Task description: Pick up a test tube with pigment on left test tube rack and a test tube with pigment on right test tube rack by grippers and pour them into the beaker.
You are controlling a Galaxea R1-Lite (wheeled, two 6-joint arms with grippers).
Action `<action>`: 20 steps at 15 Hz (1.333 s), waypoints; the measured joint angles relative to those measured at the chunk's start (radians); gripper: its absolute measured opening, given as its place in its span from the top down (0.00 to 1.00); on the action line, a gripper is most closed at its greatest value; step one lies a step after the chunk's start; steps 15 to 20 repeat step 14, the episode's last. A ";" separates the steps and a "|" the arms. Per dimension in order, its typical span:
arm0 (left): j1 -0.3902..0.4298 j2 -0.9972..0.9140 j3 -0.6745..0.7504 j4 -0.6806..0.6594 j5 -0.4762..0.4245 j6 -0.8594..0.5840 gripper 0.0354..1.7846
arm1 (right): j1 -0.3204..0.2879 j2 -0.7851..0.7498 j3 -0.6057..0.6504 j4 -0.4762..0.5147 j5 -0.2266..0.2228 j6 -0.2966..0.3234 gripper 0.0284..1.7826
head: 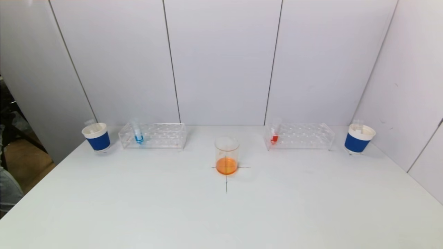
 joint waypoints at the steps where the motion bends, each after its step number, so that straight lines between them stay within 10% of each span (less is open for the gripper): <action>1: 0.000 0.000 0.000 0.000 0.001 0.000 0.01 | 0.000 0.000 0.000 0.000 0.000 0.000 0.01; 20: 0.000 0.000 0.000 0.000 0.001 0.000 0.01 | 0.000 0.000 0.000 0.000 0.000 0.001 0.01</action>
